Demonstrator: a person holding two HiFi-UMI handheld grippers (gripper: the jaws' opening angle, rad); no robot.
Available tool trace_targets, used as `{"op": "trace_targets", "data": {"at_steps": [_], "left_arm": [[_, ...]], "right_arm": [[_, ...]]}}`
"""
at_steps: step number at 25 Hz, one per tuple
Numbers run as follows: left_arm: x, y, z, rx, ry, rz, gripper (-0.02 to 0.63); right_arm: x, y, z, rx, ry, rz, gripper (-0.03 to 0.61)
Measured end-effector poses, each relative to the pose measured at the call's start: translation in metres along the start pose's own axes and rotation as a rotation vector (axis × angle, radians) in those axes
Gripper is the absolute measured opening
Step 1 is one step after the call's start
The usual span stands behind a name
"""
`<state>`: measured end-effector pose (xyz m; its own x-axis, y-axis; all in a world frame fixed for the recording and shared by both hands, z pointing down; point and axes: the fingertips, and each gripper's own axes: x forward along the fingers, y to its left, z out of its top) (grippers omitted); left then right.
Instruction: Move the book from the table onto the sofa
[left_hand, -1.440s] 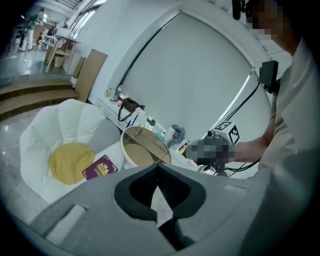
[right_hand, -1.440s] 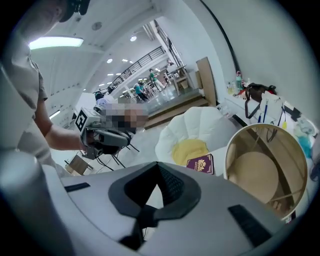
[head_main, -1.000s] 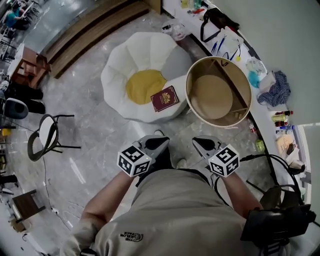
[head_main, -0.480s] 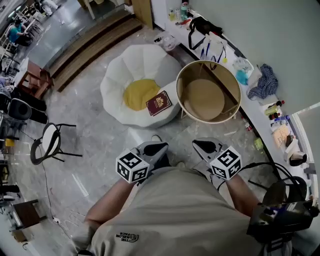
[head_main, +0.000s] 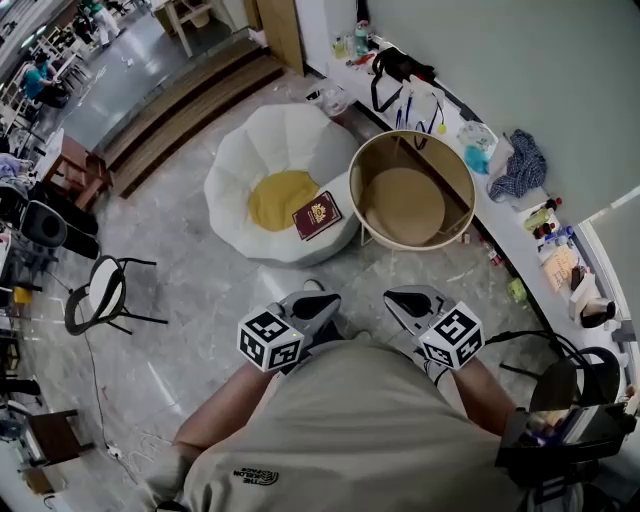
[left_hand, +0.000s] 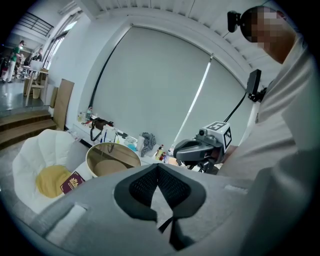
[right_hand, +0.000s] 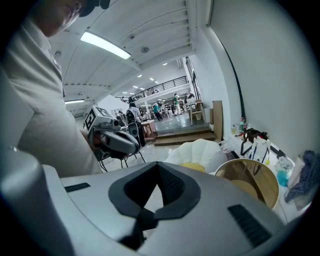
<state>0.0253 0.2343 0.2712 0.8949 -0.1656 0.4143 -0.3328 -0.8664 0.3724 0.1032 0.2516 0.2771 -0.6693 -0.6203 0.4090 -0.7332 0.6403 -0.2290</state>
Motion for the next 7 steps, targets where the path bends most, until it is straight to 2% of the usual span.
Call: {"op": "trace_targets", "data": {"at_steps": [7], "left_arm": [[0.001,-0.012,-0.017,0.0,0.018,-0.001,0.008]], "right_arm": [[-0.01,0.011,-0.01,-0.006,-0.011,-0.017,0.012]]}}
